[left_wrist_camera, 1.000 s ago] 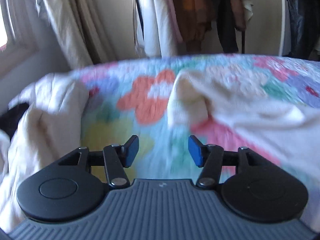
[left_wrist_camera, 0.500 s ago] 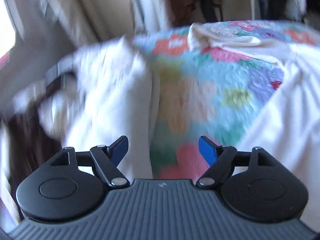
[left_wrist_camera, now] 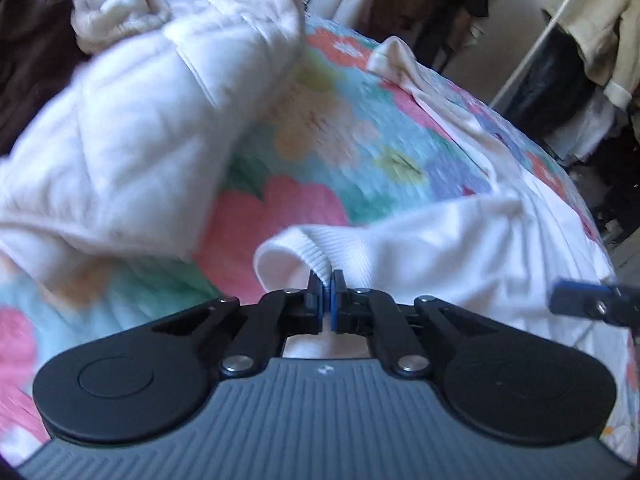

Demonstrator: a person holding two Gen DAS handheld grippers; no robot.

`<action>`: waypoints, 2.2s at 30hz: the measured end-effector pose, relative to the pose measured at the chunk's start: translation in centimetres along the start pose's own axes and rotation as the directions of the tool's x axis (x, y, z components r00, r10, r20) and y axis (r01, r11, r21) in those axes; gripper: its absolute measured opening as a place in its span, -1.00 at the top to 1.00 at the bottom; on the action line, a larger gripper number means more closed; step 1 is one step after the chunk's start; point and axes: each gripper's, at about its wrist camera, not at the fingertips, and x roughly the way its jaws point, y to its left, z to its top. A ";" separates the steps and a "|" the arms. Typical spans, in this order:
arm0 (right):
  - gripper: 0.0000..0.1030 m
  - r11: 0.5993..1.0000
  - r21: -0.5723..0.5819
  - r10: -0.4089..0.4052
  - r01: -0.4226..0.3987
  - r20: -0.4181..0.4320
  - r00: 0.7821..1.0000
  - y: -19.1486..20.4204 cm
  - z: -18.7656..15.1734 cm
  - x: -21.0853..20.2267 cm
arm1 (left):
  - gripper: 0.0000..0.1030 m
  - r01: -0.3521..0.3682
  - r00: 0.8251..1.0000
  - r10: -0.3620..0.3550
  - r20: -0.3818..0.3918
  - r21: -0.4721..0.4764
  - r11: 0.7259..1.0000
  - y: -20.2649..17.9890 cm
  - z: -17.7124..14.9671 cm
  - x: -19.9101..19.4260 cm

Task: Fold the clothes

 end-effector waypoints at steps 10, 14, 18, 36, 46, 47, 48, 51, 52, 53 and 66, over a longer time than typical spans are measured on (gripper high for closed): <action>-0.18 0.993 -0.052 0.102 -0.107 -0.085 0.991 3.5 3.4 4.8 | 0.95 0.112 0.992 -0.106 -0.068 0.094 0.989 -2.3 -3.7 -2.3; -0.18 0.995 -0.094 0.028 -0.044 -0.164 0.986 4.7 4.3 7.9 | 0.92 0.102 0.992 -0.097 -0.078 0.068 0.992 -1.2 -3.7 -1.6; -0.20 0.999 -0.035 -0.021 0.013 -0.242 0.970 4.3 5.2 10.3 | 0.91 0.121 0.989 -0.116 -0.095 0.047 0.992 -0.6 -3.8 -1.1; 0.89 0.998 -0.052 0.030 -0.029 0.005 1.000 3.0 6.2 10.8 | 0.93 -0.102 0.989 0.092 0.119 0.079 0.992 -0.9 0.1 -0.1; 0.13 0.960 0.239 0.127 -0.145 0.090 0.988 0.6 7.4 11.1 | 0.94 -0.337 0.940 0.327 0.098 0.122 0.934 0.5 1.5 4.9; 0.05 0.947 0.273 0.146 -0.168 0.099 0.984 0.3 6.1 9.8 | 0.91 -0.332 0.942 0.321 0.097 0.121 0.936 0.6 1.3 4.4; 0.03 0.941 0.287 0.154 -0.178 0.104 0.983 0.1 4.8 8.4 | 0.90 -0.334 0.941 0.325 0.092 0.115 0.935 0.8 1.3 3.8; -0.03 0.943 0.310 0.097 -0.124 0.101 0.990 -1.2 0.5 3.9 | 0.86 -0.323 0.945 0.316 0.087 0.083 0.943 1.0 0.7 2.2; -0.04 0.943 0.320 0.069 -0.096 0.097 0.993 -2.2 -0.8 2.5 | 0.82 -0.291 0.956 0.286 0.072 0.076 0.954 1.0 0.6 1.8; -0.04 0.943 0.326 0.039 -0.069 0.098 0.994 -3.4 -2.0 1.1 | 0.69 -0.257 0.966 0.254 0.056 0.070 0.964 1.0 0.5 1.7; -0.12 0.846 0.497 -0.261 0.192 0.074 0.962 -15.1 -14.2 -13.1 | 0.73 -0.413 0.895 0.445 0.006 0.385 0.825 -4.0 -2.7 2.7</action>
